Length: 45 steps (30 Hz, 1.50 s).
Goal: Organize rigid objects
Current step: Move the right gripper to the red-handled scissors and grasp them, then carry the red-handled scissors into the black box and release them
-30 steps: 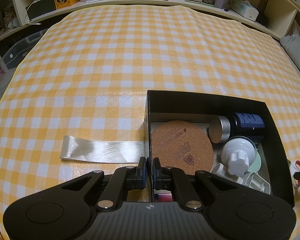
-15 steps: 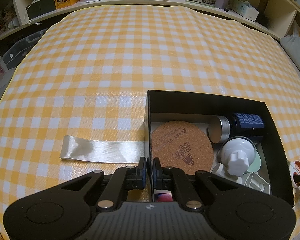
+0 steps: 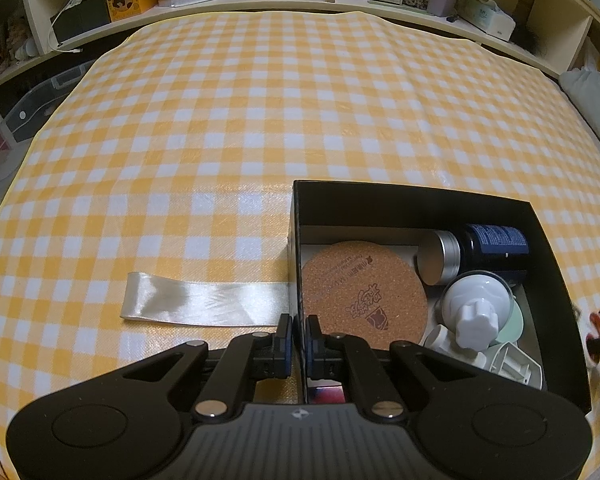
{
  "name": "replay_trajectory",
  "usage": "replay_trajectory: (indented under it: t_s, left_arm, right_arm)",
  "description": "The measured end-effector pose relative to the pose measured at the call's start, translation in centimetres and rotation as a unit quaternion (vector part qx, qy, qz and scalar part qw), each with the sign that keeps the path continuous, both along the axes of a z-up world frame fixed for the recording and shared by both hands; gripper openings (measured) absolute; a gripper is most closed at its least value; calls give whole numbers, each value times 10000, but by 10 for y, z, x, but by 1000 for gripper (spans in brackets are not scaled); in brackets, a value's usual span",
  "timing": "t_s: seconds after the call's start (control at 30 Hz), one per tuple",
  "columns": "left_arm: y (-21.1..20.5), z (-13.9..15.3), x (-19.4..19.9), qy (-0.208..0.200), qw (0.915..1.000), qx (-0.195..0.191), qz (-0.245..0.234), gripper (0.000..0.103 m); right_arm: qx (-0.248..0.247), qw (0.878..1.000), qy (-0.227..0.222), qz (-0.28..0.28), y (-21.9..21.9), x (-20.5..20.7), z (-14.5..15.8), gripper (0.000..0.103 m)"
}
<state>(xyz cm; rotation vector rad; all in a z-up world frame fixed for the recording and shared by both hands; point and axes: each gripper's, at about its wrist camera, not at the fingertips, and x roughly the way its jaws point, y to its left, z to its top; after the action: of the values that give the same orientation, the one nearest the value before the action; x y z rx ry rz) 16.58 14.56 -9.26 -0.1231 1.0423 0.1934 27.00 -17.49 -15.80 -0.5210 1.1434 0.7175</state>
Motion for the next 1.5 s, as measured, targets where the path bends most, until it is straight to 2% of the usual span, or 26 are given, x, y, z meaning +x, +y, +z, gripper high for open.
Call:
replay_trajectory:
  t_s: [0.2, 0.33, 0.5, 0.63, 0.8, 1.03, 1.2, 1.33, 1.37, 1.5]
  left_arm:
    - [-4, -1, 0, 10, 10000, 14, -5, 6]
    - [-8, -2, 1, 31, 10000, 52, -27, 6]
    - [-10, -3, 1, 28, 10000, 62, -43, 6]
    - [-10, -4, 2, 28, 10000, 66, -49, 6]
    - [-11, -4, 2, 28, 10000, 52, -42, 6]
    - [-11, -5, 3, 26, 10000, 16, -48, 7]
    - [-12, -6, 4, 29, 10000, -8, -48, 7]
    - [-10, -6, 4, 28, 10000, -16, -46, 7]
    - [-10, -6, 4, 29, 10000, -21, -43, 7]
    - [-9, -7, 4, 29, 10000, -16, -43, 7]
  right_arm:
    - [260, 9993, -123, -223, -3, 5, 10, 40]
    - [433, 9976, -385, -386, -1, 7, 20, 40]
    - [974, 9918, -570, -602, 0, 7, 43, 40]
    - [1564, 9843, -637, -518, 15, -6, 68, 40]
    - [2141, 9759, -358, -222, 54, -22, 84, 40]
    - [2174, 9760, -104, 98, 121, -35, 74, 40]
    - [2027, 9788, -209, 209, 159, -34, 65, 40]
    - [2090, 9771, -365, 175, 176, -28, 60, 42]
    - [2113, 9765, -388, 150, 179, -27, 58, 48]
    - [2011, 9788, -338, 171, 178, -27, 53, 48]
